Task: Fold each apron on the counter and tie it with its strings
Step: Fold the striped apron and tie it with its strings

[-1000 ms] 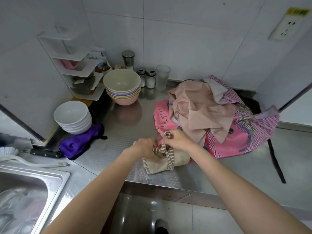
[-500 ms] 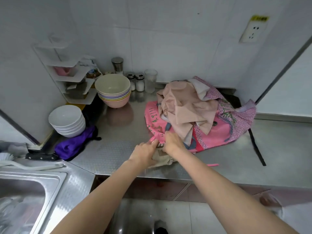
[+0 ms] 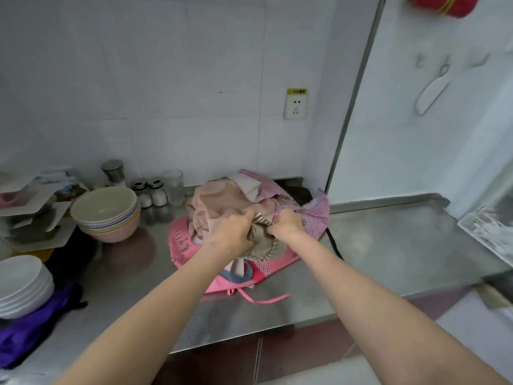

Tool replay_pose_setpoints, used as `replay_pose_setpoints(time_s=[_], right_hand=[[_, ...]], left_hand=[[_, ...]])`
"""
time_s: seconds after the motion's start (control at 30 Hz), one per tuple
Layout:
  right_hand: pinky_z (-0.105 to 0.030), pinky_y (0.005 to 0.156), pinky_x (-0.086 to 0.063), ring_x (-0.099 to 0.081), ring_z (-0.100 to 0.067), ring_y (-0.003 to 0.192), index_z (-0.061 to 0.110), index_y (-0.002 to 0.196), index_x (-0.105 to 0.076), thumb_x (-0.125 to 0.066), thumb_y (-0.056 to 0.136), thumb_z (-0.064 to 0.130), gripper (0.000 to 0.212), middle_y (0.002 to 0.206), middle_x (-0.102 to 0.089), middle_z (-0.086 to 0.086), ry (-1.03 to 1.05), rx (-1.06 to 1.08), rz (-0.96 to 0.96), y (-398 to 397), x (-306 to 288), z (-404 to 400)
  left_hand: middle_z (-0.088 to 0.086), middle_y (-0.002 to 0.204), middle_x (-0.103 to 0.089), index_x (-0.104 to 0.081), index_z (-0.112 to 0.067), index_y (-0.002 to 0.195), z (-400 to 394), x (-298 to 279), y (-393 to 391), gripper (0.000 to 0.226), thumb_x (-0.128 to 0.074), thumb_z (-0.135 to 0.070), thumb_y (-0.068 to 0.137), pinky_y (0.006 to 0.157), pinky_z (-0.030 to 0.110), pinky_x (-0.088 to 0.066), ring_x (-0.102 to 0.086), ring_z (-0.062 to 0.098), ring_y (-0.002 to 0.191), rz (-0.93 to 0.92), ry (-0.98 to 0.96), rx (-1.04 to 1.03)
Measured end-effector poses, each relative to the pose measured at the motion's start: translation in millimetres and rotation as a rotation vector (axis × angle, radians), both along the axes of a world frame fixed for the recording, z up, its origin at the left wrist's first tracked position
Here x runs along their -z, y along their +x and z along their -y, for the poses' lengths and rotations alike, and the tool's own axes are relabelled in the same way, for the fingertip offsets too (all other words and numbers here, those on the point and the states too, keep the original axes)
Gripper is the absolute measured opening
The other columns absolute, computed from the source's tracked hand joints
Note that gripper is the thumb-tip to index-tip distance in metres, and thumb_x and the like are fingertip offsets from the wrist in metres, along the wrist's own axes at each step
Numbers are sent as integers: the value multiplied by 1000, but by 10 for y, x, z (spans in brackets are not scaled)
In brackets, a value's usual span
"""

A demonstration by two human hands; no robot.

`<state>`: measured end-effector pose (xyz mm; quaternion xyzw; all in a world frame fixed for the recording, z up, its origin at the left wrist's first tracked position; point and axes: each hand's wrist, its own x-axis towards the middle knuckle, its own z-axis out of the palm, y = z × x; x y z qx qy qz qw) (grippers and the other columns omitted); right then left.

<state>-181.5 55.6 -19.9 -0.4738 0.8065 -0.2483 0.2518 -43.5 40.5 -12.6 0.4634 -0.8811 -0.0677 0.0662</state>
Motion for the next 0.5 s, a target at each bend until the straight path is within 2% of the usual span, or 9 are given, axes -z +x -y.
replay_pose_setpoints(time_s=[0.03, 0.07, 0.13, 0.2, 0.27, 0.37, 0.43, 0.5], right_hand=[[-23, 61, -35, -53, -20, 83, 11, 64, -46, -64, 79, 13, 24, 72, -53, -8, -10, -4, 2, -188, -66, 26], [-23, 56, -35, -50, -19, 78, 10, 66, -47, -64, 80, 13, 22, 68, -47, -5, -19, 11, 40, -329, -133, 42], [-23, 50, -34, -49, -15, 62, 10, 75, -53, -64, 80, 15, 13, 66, -49, -3, -64, 67, 221, -709, -268, 45], [-18, 42, -32, -47, -9, 43, 11, 70, -53, -63, 79, 16, 14, 61, -52, -4, -99, 136, 406, -1154, -420, 34], [-11, 35, -25, -40, -4, 29, 13, 72, -54, -64, 77, 18, 13, 58, -50, -2, -60, 130, 455, -1540, -554, 23], [-8, 31, -18, -32, -2, 22, 14, 76, -55, -66, 76, 19, 13, 49, -50, 1, -10, 130, 496, -2116, -762, -31], [-6, 30, -15, -31, -3, 19, 15, 71, -50, -63, 80, 19, 17, 34, -45, 3, -42, 174, 637, -2461, -874, -39], [-6, 29, -17, -32, -6, 18, 14, 72, -46, -59, 83, 25, 20, 38, -46, 0, -83, 246, 817, -2705, -997, -54]], left_hand=[[13, 116, -59, -38, -13, 128, 18, -65, -177, 53, -60, -14, 80, 83, 36, -45, -56, 32, 109, 7, -14, 11], [11, 118, -59, -40, -14, 131, 38, -108, -315, 54, -60, -13, 81, 84, 34, -44, -56, 31, 111, 7, -22, 25], [9, 119, -61, -41, -16, 133, 95, -183, -673, 57, -62, -13, 80, 85, 33, -43, -55, 29, 112, 14, -24, 72], [9, 121, -61, -42, -21, 136, 157, -237, -1084, 63, -66, -15, 78, 87, 32, -43, -56, 27, 111, -7, 3, 116], [7, 123, -60, -41, -28, 139, 207, -291, -1472, 67, -66, -18, 77, 90, 32, -43, -55, 25, 113, 26, 16, 190], [5, 120, -59, -43, -33, 137, 246, -453, -2108, 62, -64, -18, 81, 90, 31, -41, -54, 23, 113, 84, 19, 253], [4, 117, -58, -49, -31, 133, 273, -537, -2439, 55, -64, -19, 82, 89, 31, -42, -54, 23, 112, 94, 36, 269], [4, 112, -57, -53, -29, 129, 292, -594, -2634, 49, -63, -19, 82, 86, 32, -42, -54, 24, 107, 70, 74, 293]])
